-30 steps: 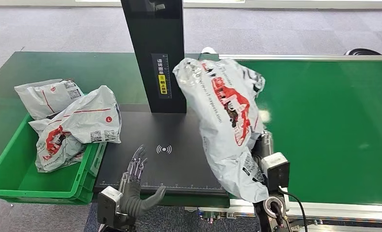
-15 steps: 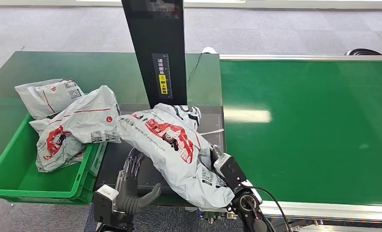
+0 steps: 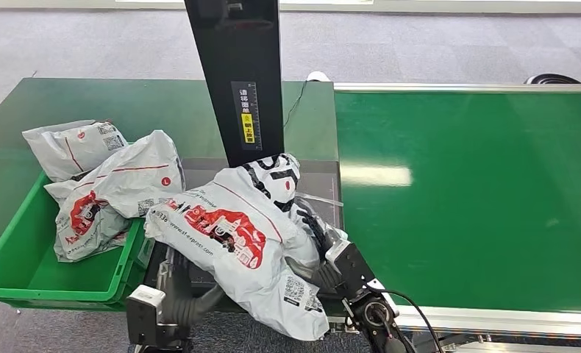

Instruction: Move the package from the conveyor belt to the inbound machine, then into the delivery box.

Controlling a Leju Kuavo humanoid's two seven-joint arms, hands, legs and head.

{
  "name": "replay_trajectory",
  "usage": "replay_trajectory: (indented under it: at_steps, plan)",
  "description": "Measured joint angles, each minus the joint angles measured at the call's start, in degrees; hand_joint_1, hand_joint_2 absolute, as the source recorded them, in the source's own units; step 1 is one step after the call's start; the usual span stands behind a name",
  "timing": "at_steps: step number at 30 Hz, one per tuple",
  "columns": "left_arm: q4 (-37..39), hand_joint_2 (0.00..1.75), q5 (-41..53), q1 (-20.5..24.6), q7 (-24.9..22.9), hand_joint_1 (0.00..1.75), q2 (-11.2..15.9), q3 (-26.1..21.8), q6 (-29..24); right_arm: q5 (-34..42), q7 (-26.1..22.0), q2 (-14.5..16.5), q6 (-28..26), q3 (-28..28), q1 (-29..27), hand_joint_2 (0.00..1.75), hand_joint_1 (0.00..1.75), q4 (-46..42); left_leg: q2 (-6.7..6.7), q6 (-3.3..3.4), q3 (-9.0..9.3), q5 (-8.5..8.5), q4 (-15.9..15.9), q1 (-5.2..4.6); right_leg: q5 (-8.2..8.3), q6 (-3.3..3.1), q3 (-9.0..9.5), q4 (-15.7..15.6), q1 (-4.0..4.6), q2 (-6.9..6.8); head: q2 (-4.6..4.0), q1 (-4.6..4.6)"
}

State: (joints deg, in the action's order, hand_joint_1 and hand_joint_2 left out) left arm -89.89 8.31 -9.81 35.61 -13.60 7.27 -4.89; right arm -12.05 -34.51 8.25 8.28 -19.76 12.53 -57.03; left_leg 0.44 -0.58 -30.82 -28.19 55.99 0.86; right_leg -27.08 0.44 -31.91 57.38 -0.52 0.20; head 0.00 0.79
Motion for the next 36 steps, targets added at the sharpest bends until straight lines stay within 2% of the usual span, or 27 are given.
replay_trajectory:
  at_steps: [8, 14, 20, 26, 30, 36]
  plan:
    - [-6.82, 1.75, 0.15, -2.12, 3.88, 0.00, -1.21, -6.74, -19.69, 0.46, 0.29, -0.14, -1.33, -0.33, -2.98, 1.75, 0.00, -2.85, 0.00, 0.00, -0.02, 0.00, -0.01, 0.00, -0.01, -0.01, -0.02, 0.00, 0.01, 0.00, 0.00, -0.01]
    - [-11.16, 1.75, 0.18, -3.20, 4.37, 0.00, -1.11, -9.71, -30.24, 0.73, 0.89, -0.37, -1.91, -0.49, -5.08, 1.75, 0.00, -5.85, -0.03, 0.00, -0.03, 0.00, 0.00, 0.00, -0.01, -0.01, -0.01, 0.00, 0.00, -0.03, 0.00, -0.01]
    - [-16.27, 1.75, 3.23, -3.30, 4.39, 0.00, -1.71, -13.91, -30.94, 0.89, 1.05, -0.67, -2.42, -0.59, -6.61, 1.75, 0.00, -7.70, -0.03, 0.00, -0.02, 0.00, -0.01, 0.00, -0.01, -0.01, -0.01, 0.00, 0.00, -0.04, 0.00, 0.00]
    - [-17.35, 1.75, 6.31, -3.30, 4.39, 0.00, -1.87, -14.37, -30.93, 1.50, 1.43, -0.99, -3.08, -0.48, -6.97, 1.75, 0.00, -8.35, -0.03, 0.00, -0.01, 0.00, 0.00, 0.00, -0.01, -0.01, -0.02, 0.00, 0.00, -0.04, 0.00, -0.01]
    - [-14.52, 1.75, 10.22, -2.95, 2.51, 0.00, -0.95, -10.84, -29.96, 1.92, 1.49, -1.06, -3.37, -0.25, -7.13, 1.75, 0.00, -8.38, -0.03, 0.00, 0.00, 0.00, 0.01, -0.01, -0.01, -0.01, -0.03, -0.01, -0.01, -0.04, 0.00, -0.01]
    - [-6.99, 1.75, 25.01, 1.26, -7.80, 0.00, 1.49, -2.05, -23.54, 2.48, 1.01, -1.15, -2.86, 0.55, -6.90, 1.75, 0.00, -8.41, -0.02, 0.00, 0.00, 0.01, 0.01, -0.01, 0.00, -0.01, 0.00, -0.01, -0.01, -0.06, 0.00, -0.01]
